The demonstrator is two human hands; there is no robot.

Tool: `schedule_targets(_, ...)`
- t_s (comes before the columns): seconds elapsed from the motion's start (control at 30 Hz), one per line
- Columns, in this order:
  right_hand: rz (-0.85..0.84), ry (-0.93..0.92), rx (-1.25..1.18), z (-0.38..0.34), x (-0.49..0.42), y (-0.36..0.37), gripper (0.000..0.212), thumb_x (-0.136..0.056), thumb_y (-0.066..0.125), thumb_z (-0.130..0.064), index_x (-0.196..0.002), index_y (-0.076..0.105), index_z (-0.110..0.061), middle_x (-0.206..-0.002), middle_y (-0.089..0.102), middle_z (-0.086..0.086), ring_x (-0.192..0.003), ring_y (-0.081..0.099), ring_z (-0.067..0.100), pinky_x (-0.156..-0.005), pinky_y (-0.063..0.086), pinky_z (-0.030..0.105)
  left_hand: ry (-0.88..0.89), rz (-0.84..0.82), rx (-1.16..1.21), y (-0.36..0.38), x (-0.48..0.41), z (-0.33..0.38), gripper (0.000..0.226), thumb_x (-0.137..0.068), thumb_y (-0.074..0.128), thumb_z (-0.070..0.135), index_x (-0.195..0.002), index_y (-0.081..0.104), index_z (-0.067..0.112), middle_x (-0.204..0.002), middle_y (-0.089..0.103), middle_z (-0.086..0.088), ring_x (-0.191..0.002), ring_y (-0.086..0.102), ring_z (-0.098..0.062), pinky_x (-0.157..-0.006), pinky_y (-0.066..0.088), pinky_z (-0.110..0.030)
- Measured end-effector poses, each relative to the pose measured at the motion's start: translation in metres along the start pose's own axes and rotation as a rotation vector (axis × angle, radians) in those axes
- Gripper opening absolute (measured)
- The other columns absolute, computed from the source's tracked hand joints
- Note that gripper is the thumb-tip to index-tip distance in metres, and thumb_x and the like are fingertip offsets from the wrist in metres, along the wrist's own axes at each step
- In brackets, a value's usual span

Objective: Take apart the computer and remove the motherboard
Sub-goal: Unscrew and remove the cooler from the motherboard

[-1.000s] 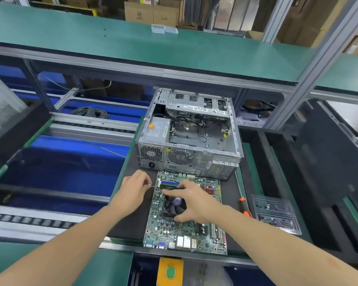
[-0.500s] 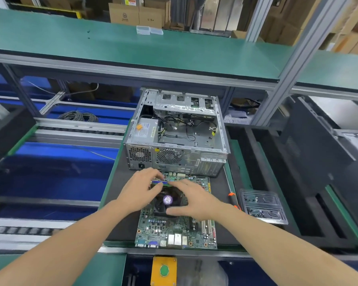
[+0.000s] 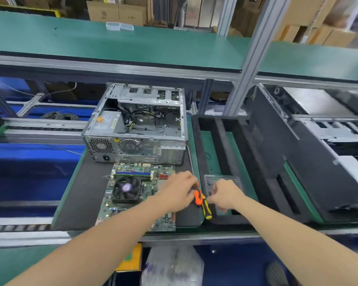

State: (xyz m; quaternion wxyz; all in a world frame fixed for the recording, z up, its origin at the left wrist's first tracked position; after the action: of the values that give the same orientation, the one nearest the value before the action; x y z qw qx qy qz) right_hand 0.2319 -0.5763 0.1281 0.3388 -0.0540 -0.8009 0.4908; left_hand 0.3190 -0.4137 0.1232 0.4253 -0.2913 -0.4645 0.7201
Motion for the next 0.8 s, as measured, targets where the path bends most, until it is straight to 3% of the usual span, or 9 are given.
schedule_targets(0.1, 0.005, 0.033, 0.001, 0.012, 0.009, 0.023, 0.030, -0.081, 0.077, -0.036, -0.084, 0.066, -0.007, -0.076, 0.073, 0.009, -0.068, 0.073, 0.025, -0.058, 0.058, 0.035, -0.061, -0.091, -0.062, 0.032, -0.010, 0.010, 0.033, -0.102, 0.050, 0.033, -0.134, 0.058, 0.028, -0.144, 0.045, -0.004, -0.127, 0.048, -0.030, -0.106, 0.040, -0.046)
schedule_targets(0.17, 0.032, 0.033, -0.017, 0.015, 0.012, 0.037, 0.033, -0.080, 0.079, -0.042, -0.079, 0.059, -0.016, -0.081, 0.068, 0.006, -0.073, 0.068, 0.024, -0.053, 0.049, 0.031, -0.133, -0.140, -0.088, 0.049, -0.011, 0.009, 0.038, -0.105, 0.045, 0.043, -0.141, 0.052, 0.037, -0.149, 0.037, -0.006, -0.129, 0.043, -0.032, -0.108, 0.038, -0.047)
schedule_targets(0.33, 0.102, 0.040, -0.131, 0.014, 0.015, 0.055, 0.041, -0.081, 0.080, -0.039, -0.102, 0.058, -0.011, -0.104, 0.065, 0.010, -0.094, 0.067, 0.029, -0.069, 0.050, 0.031, -0.267, -0.091, -0.049, 0.064, -0.006, 0.004, 0.027, -0.101, 0.047, 0.049, -0.124, 0.043, 0.035, -0.111, 0.041, -0.004, -0.103, 0.051, -0.031, -0.090, 0.042, -0.042)
schedule_targets(0.4, 0.111, 0.052, -0.159, 0.013, 0.014, 0.056, 0.039, -0.081, 0.081, -0.034, -0.102, 0.058, -0.011, -0.104, 0.064, 0.011, -0.091, 0.066, 0.029, -0.066, 0.047, 0.030, -0.310, -0.066, -0.031, 0.061, -0.006, 0.001, 0.025, -0.099, 0.053, 0.047, -0.114, 0.043, 0.029, -0.105, 0.039, -0.003, -0.097, 0.053, -0.031, -0.083, 0.044, -0.040)
schedule_targets(0.5, 0.119, 0.061, -0.256, 0.013, 0.014, 0.054, 0.032, -0.079, 0.081, -0.028, -0.098, 0.061, -0.011, -0.097, 0.066, 0.008, -0.078, 0.065, 0.023, -0.060, 0.051, 0.031, -0.370, -0.039, -0.072, 0.060, -0.004, -0.002, 0.021, -0.097, 0.058, 0.035, -0.110, 0.045, 0.025, -0.108, 0.044, -0.007, -0.101, 0.053, -0.033, -0.085, 0.044, -0.042)
schedule_targets(0.6, 0.117, 0.041, -0.406, 0.011, 0.013, 0.053, 0.024, -0.080, 0.078, -0.023, -0.097, 0.064, -0.013, -0.093, 0.072, 0.011, -0.077, 0.074, 0.028, -0.071, 0.062, 0.039, -0.447, 0.013, -0.173, 0.059, 0.001, -0.004, 0.019, -0.093, 0.055, 0.029, -0.109, 0.045, 0.026, -0.115, 0.043, -0.009, -0.107, 0.042, -0.031, -0.089, 0.034, -0.044)
schedule_targets(0.73, 0.176, 0.061, -0.606, 0.009, 0.014, 0.046, 0.011, -0.085, 0.073, -0.022, -0.093, 0.067, -0.017, -0.082, 0.075, 0.004, -0.058, 0.075, 0.017, -0.067, 0.063, 0.033, -0.374, 0.033, -0.271, 0.056, 0.001, -0.006, 0.024, -0.096, 0.051, 0.035, -0.118, 0.054, 0.027, -0.130, 0.041, -0.008, -0.119, 0.038, -0.031, -0.097, 0.032, -0.044)
schedule_targets(0.8, 0.236, 0.077, -0.712, 0.004, 0.015, 0.039, 0.010, -0.089, 0.069, -0.023, -0.095, 0.066, -0.015, -0.078, 0.074, 0.002, -0.058, 0.074, 0.018, -0.069, 0.063, 0.036, -0.356, 0.014, -0.250, 0.053, 0.000, -0.008, 0.025, -0.099, 0.048, 0.038, -0.120, 0.056, 0.027, -0.133, 0.042, -0.007, -0.120, 0.039, -0.031, -0.099, 0.032, -0.045)
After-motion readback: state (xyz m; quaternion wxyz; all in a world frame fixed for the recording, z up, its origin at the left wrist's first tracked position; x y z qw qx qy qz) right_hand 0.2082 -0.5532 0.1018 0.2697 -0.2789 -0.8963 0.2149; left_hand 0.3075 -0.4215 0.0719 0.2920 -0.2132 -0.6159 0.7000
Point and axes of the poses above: each hand's wrist, its own x-axis away from the middle knuckle, its own y-axis out of the palm, z = x × y, the point moved 3 cm from there along -x, towards the middle knuckle
